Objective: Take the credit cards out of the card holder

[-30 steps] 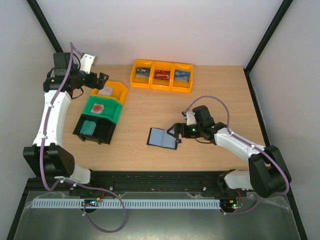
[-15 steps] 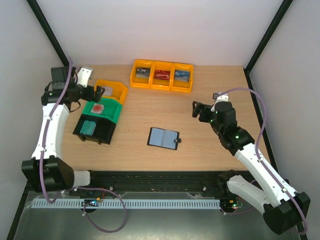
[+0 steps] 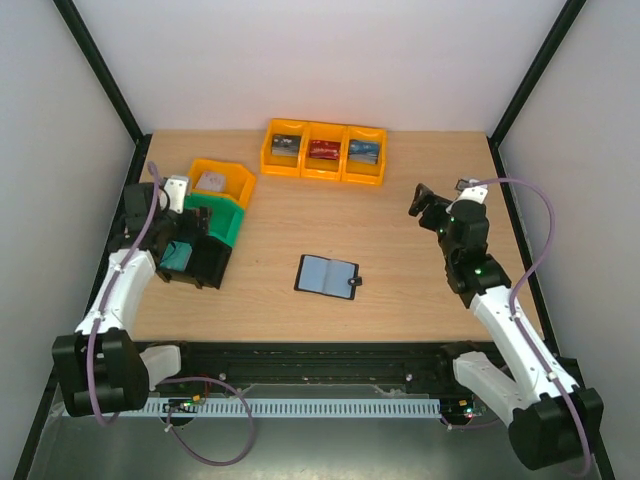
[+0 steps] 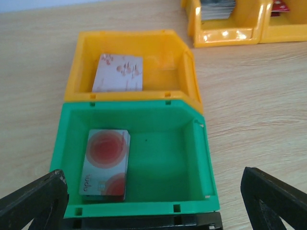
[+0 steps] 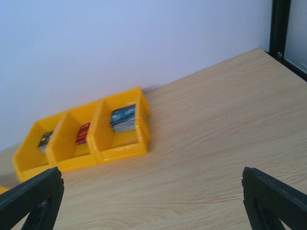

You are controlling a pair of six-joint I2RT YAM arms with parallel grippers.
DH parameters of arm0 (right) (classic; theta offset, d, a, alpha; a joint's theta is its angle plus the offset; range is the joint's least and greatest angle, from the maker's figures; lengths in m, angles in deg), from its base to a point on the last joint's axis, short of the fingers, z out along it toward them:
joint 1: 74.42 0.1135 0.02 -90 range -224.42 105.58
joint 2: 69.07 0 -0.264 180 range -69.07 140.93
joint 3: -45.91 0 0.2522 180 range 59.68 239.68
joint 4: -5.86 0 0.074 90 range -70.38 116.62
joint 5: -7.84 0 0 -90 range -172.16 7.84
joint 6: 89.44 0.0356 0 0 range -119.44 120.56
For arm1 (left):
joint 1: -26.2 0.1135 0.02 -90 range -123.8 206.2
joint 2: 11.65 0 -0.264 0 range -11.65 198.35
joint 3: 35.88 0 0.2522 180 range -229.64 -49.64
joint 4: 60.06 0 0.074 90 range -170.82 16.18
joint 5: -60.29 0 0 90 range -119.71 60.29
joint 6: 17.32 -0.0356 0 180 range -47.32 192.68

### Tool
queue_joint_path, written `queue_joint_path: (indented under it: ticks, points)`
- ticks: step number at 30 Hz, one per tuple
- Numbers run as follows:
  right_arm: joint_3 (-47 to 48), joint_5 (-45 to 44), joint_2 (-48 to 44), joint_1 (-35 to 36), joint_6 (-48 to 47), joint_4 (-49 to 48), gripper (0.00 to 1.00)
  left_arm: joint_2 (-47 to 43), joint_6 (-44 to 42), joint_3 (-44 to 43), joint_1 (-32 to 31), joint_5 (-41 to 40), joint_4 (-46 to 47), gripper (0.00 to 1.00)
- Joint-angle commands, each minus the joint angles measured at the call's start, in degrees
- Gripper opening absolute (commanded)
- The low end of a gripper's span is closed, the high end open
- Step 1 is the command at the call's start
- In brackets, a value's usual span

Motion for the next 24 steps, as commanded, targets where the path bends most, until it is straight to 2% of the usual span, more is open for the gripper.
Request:
queue_joint_path:
  ticks: [1, 4, 7, 12, 16, 20, 22, 24]
  points:
    - [-3.88, 3.02, 1.67, -4.02, 1.79, -9.93, 0.99, -0.97, 7.04, 7.40, 0.38, -2.78, 17.40, 1.00]
    - [-6.67, 3.65, 2.50, -6.21, 2.05, -15.25, 0.99, -2.18, 11.23, 13.32, 0.31, -4.55, 28.08, 0.99]
    - [-10.53, 0.83, 3.18, -7.39, 0.41, -22.00, 0.99, -3.47, 13.29, 21.49, -0.26, -7.41, 42.76, 1.00]
    - [-19.19, -2.80, 6.99, -7.85, -4.33, -39.17, 0.99, -1.96, 13.16, 30.90, -3.28, -13.88, 61.36, 0.99]
    - [-22.09, -7.49, 11.91, -7.93, -8.32, -46.31, 0.99, 1.58, 15.08, 35.41, -3.49, -16.11, 69.34, 0.99]
    - [-25.46, -9.17, 15.85, -8.22, -12.33, -54.69, 0.99, 5.23, 15.22, 40.80, -3.49, -15.05, 80.84, 0.99]
    - [-27.43, -9.19, 18.28, -8.95, -12.99, -59.47, 0.99, 5.66, 15.94, 41.50, -3.49, -14.94, 83.44, 0.99]
    - [-27.45, -9.07, 20.49, -9.64, -13.70, -59.48, 0.99, 7.26, 16.43, 42.86, -3.47, -13.95, 89.09, 1.00]
